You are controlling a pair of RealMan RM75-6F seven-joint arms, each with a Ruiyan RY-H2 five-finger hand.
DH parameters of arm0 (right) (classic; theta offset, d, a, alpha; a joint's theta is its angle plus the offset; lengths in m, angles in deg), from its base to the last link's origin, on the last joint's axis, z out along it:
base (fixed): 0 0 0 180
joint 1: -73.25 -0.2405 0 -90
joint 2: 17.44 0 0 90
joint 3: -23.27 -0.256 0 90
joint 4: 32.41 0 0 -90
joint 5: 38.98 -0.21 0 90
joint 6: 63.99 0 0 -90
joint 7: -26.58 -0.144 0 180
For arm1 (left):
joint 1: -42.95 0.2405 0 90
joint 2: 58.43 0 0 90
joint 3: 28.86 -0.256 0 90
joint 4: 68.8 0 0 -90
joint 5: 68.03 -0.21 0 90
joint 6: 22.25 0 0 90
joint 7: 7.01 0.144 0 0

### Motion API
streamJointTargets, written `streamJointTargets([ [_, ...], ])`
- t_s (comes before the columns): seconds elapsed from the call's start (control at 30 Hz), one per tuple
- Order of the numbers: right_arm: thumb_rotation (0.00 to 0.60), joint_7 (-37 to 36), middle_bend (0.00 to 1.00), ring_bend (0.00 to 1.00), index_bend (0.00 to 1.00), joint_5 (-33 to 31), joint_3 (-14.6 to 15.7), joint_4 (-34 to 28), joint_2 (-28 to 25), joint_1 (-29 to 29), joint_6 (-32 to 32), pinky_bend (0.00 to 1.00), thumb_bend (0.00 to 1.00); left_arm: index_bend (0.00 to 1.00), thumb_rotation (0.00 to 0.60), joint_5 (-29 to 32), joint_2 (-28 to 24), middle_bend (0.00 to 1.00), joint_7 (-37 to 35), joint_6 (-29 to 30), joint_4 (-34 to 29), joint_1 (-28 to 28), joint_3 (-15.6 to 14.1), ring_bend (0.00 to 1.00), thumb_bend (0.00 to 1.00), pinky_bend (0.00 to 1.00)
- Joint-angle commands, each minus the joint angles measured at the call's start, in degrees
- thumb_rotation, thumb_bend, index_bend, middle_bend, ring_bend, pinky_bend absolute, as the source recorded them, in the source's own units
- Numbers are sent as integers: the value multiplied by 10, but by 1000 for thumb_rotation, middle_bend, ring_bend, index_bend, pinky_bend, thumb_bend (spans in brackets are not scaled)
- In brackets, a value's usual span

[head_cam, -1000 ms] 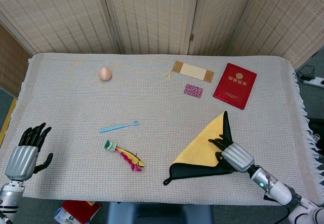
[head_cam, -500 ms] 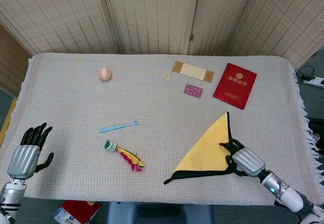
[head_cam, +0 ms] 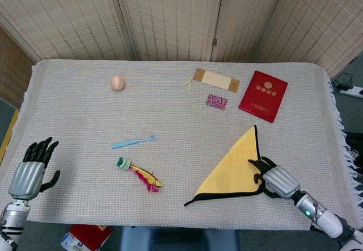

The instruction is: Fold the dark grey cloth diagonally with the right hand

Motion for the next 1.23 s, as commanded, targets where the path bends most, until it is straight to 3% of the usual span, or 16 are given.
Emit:
streamJointTargets([
  [0.03,600,1,0,55,226,2,0,-13,-9,-1,-4,0,503,0,567,-1,0,0,-1,0,0,0,0,0,478,0],
  [0.33,600,16,0,38,201,14,8,-61,-49,2,3,0,503,0,565,-2,-1,0,-2,1,-1,0,-1,0,475,0],
  [0.5,600,8,0,27,191,18,5,-96,-77,16,39,0,503,0,564,-3,0,0,-2,0,-1,-1,-2,0,474,0],
  [0.67,600,14,0,0,74,-23,-38,-142,-99,58,126,0,503,0,565,-4,0,0,2,0,-1,-1,-3,0,474,0],
  [0.83,600,105,0,0,0,-94,-97,-201,-114,126,231,0,503,0,565,-7,-4,0,9,1,-8,1,-6,0,485,0],
  [1.03,600,172,0,0,0,-131,-101,-262,-132,194,284,0,503,0,569,-21,-13,0,8,17,-21,6,-10,0,490,0],
  [1.23,600,170,0,0,0,-130,-100,-288,-155,206,267,0,503,0,567,-27,-14,0,12,20,-26,9,-15,0,491,0],
])
